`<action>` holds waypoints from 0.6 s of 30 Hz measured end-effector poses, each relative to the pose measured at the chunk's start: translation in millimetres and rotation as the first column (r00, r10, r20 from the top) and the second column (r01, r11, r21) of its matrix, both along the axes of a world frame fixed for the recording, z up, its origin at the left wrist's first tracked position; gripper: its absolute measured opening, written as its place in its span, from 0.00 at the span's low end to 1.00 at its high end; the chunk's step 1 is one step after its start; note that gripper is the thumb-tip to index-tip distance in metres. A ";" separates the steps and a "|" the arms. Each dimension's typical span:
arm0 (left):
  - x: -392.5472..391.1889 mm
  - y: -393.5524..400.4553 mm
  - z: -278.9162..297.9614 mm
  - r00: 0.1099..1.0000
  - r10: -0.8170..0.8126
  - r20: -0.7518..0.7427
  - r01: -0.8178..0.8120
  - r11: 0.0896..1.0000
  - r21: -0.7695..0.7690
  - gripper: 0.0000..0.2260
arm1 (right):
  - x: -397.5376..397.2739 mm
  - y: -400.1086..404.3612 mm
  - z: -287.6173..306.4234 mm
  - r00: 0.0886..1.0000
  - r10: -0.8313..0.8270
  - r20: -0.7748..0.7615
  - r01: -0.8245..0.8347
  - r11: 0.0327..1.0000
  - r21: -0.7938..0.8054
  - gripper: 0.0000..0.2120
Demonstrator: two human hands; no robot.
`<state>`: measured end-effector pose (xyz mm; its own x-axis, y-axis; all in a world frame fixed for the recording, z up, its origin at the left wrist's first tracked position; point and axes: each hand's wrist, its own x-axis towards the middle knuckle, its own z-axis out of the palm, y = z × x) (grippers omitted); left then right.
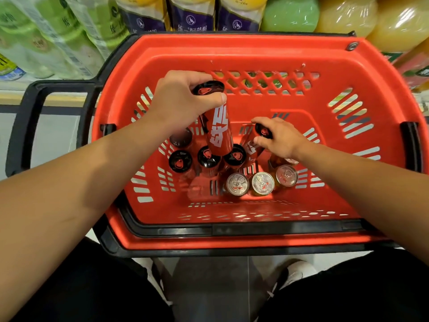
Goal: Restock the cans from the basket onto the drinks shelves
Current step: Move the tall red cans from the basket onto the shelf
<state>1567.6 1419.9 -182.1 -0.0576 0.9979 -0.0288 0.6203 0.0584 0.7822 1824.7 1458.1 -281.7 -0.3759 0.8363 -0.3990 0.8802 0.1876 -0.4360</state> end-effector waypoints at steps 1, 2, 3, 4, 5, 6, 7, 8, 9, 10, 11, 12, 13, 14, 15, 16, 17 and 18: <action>-0.6 0.4 -0.2 1.000 0.007 0.002 -0.007 1.000 0.000 0.26 | -0.3 0.3 0.1 1.000 0.014 0.000 -0.014 1.000 -0.026 0.31; -0.5 0.4 0.1 1.000 0.012 0.003 -0.012 1.000 -0.002 0.26 | -0.5 0.4 -0.4 0.999 0.038 0.008 -0.037 0.998 -0.043 0.35; -0.7 0.5 0.4 1.000 0.015 0.005 -0.015 1.000 -0.003 0.26 | -0.8 0.0 -1.2 0.998 0.062 0.024 -0.061 0.997 -0.050 0.37; -0.8 0.7 0.4 1.000 0.015 0.005 -0.015 1.000 -0.003 0.26 | -1.5 -0.5 -1.9 0.997 0.074 0.034 -0.073 0.996 -0.046 0.38; -0.8 1.1 0.5 1.000 0.019 0.004 -0.019 1.000 -0.006 0.26 | -2.3 -0.9 -2.2 0.997 0.071 0.035 -0.070 0.997 -0.037 0.38; -0.5 0.9 1.0 1.000 0.021 0.003 -0.021 1.000 -0.007 0.26 | -2.6 -0.8 -2.6 0.998 0.060 0.032 -0.059 0.998 -0.024 0.38; -0.9 0.8 0.9 1.000 0.024 0.002 -0.024 1.000 -0.008 0.25 | -2.4 -0.6 -3.4 0.998 0.048 0.027 -0.048 0.999 -0.015 0.37; -0.8 0.2 1.3 1.000 0.024 0.001 -0.024 1.000 -0.003 0.25 | -2.0 -0.5 -3.7 0.999 0.039 0.017 -0.038 0.999 -0.010 0.36; -0.6 -0.2 1.5 1.000 0.026 0.001 -0.026 1.000 0.003 0.25 | -1.2 -0.4 -3.3 1.000 0.026 0.000 -0.026 1.000 -0.014 0.35; -0.5 -0.6 2.0 1.000 0.026 0.000 -0.026 1.000 0.011 0.24 | -0.1 -0.3 -1.8 1.000 0.016 -0.026 -0.016 1.000 -0.019 0.34; -0.7 -1.1 2.1 1.000 0.029 0.000 -0.029 0.999 0.012 0.24 | 1.5 -0.4 0.7 0.999 0.000 -0.054 -0.001 1.000 -0.026 0.34; -1.3 -1.5 2.2 0.999 0.033 -0.001 -0.033 0.999 0.009 0.24 | 3.2 0.1 4.6 0.996 -0.018 -0.085 0.016 1.000 -0.025 0.33; -2.0 -1.4 2.2 0.999 0.036 0.005 -0.036 0.999 0.007 0.24 | 4.9 1.0 9.0 0.993 -0.043 -0.113 0.041 0.999 -0.019 0.33; -2.6 -1.6 2.6 0.999 0.038 0.013 -0.038 0.999 0.008 0.24 | 7.3 1.7 14.7 0.988 -0.065 -0.138 0.066 0.998 -0.001 0.33; -3.0 -1.1 2.6 0.999 0.039 0.021 -0.039 0.999 0.012 0.24 | 9.7 2.9 20.9 0.983 -0.090 -0.162 0.094 0.995 0.018 0.33; -2.9 -0.9 3.4 0.999 0.041 0.025 -0.041 0.999 0.018 0.25 | 11.9 4.3 28.2 0.974 -0.114 -0.196 0.124 0.992 0.038 0.33; -3.4 -0.4 3.7 0.999 0.047 0.027 -0.048 0.999 0.021 0.25 | 13.8 5.5 35.7 0.961 -0.141 -0.238 0.157 0.986 0.051 0.33; -3.2 -0.2 4.8 0.998 0.055 0.029 -0.056 0.998 0.021 0.25 | 15.8 6.1 44.1 0.946 -0.162 -0.281 0.186 0.981 0.062 0.34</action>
